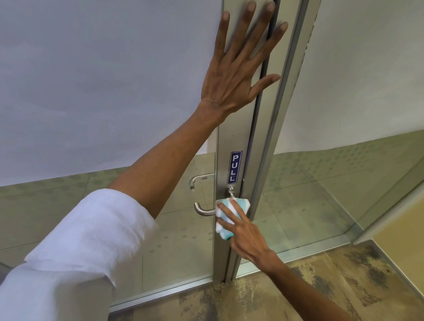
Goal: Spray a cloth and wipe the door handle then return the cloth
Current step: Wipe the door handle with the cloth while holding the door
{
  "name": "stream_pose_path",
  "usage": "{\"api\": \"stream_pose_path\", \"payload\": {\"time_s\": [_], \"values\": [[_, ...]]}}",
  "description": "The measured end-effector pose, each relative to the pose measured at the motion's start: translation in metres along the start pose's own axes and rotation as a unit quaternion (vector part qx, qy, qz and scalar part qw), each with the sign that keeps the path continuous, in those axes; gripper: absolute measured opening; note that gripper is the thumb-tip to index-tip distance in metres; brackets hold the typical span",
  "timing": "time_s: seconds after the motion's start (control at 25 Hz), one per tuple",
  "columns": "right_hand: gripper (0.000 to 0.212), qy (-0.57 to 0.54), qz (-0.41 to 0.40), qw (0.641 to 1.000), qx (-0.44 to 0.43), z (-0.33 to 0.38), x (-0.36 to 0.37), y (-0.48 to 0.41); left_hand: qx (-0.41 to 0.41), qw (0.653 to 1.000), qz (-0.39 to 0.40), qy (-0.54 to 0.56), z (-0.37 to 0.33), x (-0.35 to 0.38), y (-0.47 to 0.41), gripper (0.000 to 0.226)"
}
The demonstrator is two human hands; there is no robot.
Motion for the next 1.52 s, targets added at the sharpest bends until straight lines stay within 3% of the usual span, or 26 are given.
{"api": "stream_pose_path", "payload": {"time_s": [0.12, 0.2, 0.24, 0.32, 0.36, 0.4, 0.48, 0.72, 0.88, 1.0, 1.12, 1.28, 1.36, 1.52], "values": [[0.060, 0.051, -0.026, 0.998, 0.041, -0.034, -0.019, 0.009, 0.000, 0.999, 0.008, 0.045, -0.003, -0.006, -0.001, 0.077], [0.052, -0.044, -0.047, 0.982, 0.179, -0.060, -0.025, 0.019, -0.016, 0.998, 0.010, 0.062, -0.003, -0.006, 0.001, 0.078], [0.050, -0.136, -0.067, 0.947, 0.284, -0.069, -0.027, 0.024, -0.023, 0.998, 0.002, 0.051, -0.001, -0.006, 0.003, 0.078], [0.038, -0.331, -0.122, 0.812, 0.465, -0.071, -0.029, 0.034, -0.024, 0.999, -0.009, 0.032, 0.001, -0.005, 0.003, 0.078], [0.030, -0.379, -0.148, 0.764, 0.500, -0.068, -0.031, 0.034, -0.026, 0.999, -0.014, 0.034, 0.001, -0.005, 0.003, 0.078], [0.032, -0.418, -0.163, 0.731, 0.514, -0.065, -0.031, 0.032, -0.025, 0.999, -0.018, 0.033, 0.001, -0.004, 0.003, 0.078], [0.039, -0.462, -0.169, 0.699, 0.519, -0.054, -0.031, 0.021, -0.032, 0.999, -0.022, 0.024, 0.000, -0.003, 0.003, 0.079], [0.032, -0.487, -0.126, 0.664, 0.554, -0.018, -0.013, 0.008, -0.032, 0.998, -0.043, 0.040, 0.001, 0.000, 0.004, 0.079], [0.031, -0.486, -0.135, 0.655, 0.563, -0.006, -0.016, 0.009, -0.032, 0.997, -0.054, 0.043, 0.001, 0.000, 0.004, 0.080], [0.039, -0.514, -0.089, 0.655, 0.547, 0.029, -0.006, -0.005, -0.027, 0.997, -0.060, 0.041, 0.003, -0.002, 0.003, 0.081], [0.031, -0.528, -0.053, 0.661, 0.530, 0.075, -0.003, -0.018, -0.018, 0.997, -0.065, 0.044, 0.004, -0.005, 0.003, 0.081], [0.030, -0.576, -0.060, 0.642, 0.503, 0.065, -0.038, -0.019, -0.014, 0.996, -0.070, 0.055, 0.004, -0.004, 0.003, 0.081], [0.025, -0.532, -0.107, 0.683, 0.489, 0.043, -0.073, -0.023, -0.015, 0.996, -0.072, 0.053, 0.005, -0.002, 0.002, 0.081], [0.013, -0.289, -0.183, 0.835, 0.430, 0.021, -0.136, -0.047, -0.009, 0.996, -0.071, 0.054, 0.004, -0.003, 0.003, 0.082]]}}
Point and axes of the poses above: each hand's wrist, its own y-axis away from the middle knuckle, its own x-axis out of the palm, z = x × y, the point moved 5 cm from there along -y, towards the middle knuckle, and after that the axes turned 13 degrees about -z, right-handed, at the moved point
